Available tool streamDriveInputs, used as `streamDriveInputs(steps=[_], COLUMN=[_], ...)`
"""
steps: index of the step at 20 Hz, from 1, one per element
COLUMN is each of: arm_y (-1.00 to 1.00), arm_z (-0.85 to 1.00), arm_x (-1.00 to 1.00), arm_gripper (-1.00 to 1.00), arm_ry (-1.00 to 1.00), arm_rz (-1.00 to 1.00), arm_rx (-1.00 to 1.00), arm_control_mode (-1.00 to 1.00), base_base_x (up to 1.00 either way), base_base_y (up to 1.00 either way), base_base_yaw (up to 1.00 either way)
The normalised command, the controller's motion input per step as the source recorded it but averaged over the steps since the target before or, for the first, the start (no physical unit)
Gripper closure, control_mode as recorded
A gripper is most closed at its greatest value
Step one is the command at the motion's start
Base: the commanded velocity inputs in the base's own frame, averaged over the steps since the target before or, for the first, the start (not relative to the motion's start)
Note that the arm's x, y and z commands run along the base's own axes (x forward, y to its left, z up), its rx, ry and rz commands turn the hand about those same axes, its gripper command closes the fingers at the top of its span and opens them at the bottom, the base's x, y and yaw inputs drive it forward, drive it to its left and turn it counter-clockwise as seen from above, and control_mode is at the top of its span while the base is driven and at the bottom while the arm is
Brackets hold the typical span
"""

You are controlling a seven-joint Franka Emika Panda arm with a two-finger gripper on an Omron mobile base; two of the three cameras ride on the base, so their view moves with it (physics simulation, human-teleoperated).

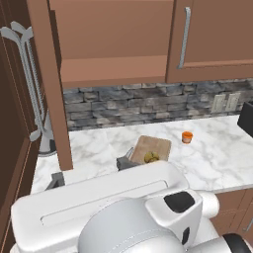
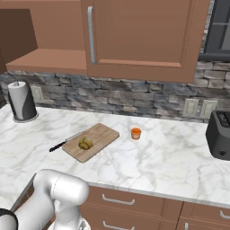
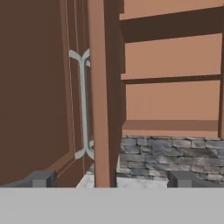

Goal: Pick the bread, place it on the cutting board, pick the jam, place it on the counter, and close the cabinet.

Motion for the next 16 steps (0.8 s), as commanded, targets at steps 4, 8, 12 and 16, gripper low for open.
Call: streamDriveInputs(steps=[4, 8, 12, 16], arm_y=[0.01, 0.0, 0.0, 0.0], arm_z=[-0.07, -0.06, -0.07, -0.06], arm_x=[0.18, 0.19, 0.14, 0.1], arm_gripper=[-1.0, -1.0, -1.0, -1.0], arm_ry=[0.0, 0.0, 0.0, 0.0], arm_rz=[0.0, 0.0, 0.0, 0.0], arm_rx=[0.0, 0.0, 0.0, 0.0], arm_control_mode=[-1.0, -1.0, -1.0, -1.0], base_base_x=[0.0, 0.0, 0.0, 0.0], base_base_y=[0.0, 0.0, 0.0, 0.0], base_base_yaw=[0.0, 0.0, 0.0, 0.0])
